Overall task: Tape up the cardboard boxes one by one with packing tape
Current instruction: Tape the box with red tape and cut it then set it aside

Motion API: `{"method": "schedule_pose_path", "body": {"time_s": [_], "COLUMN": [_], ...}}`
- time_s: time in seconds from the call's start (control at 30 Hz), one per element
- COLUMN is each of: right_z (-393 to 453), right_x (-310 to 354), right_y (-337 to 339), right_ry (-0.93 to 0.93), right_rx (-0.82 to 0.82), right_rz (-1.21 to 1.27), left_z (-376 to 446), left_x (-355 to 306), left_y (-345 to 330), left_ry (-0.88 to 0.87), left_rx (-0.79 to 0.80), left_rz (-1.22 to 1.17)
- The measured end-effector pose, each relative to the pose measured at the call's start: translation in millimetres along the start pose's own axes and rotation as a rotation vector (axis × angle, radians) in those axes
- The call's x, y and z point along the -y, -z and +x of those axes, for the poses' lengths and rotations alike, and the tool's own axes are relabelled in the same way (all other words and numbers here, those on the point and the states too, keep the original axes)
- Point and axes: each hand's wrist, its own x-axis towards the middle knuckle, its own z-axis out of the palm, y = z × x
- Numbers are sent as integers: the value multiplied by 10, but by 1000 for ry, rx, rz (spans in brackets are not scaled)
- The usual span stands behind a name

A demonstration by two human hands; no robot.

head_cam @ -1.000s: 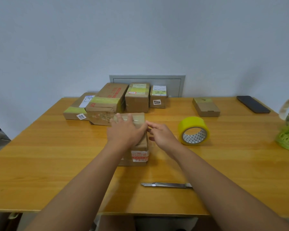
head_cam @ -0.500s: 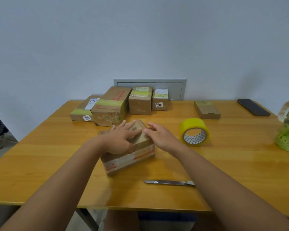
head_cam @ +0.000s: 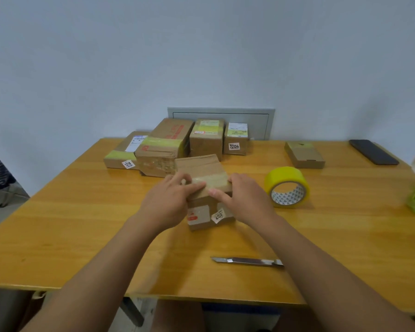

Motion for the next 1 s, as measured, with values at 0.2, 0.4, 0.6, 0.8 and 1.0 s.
{"method": "schedule_pose_path", "body": {"time_s": [0.2, 0.4, 0.6, 0.8, 1.0], "right_z": [-20, 41, 86, 31, 51], "right_x": [38, 187, 147, 44, 45], "right_y": [-107, -230, -241, -336, -327], "right_ry": [314, 395, 366, 315, 349], "right_rx": [-45, 75, 84, 62, 54], "right_rz": [-143, -178, -81, -13, -21], "left_z": [32, 23, 4, 9, 22], "left_x": [72, 34, 16, 60, 75], "left_y": [46, -261, -415, -374, -387], "left_ry": [106, 9, -14, -26, -46], "left_rx": [159, -3, -149, -126, -146], "left_rz": [-108, -34, -48, -36, 67]}}
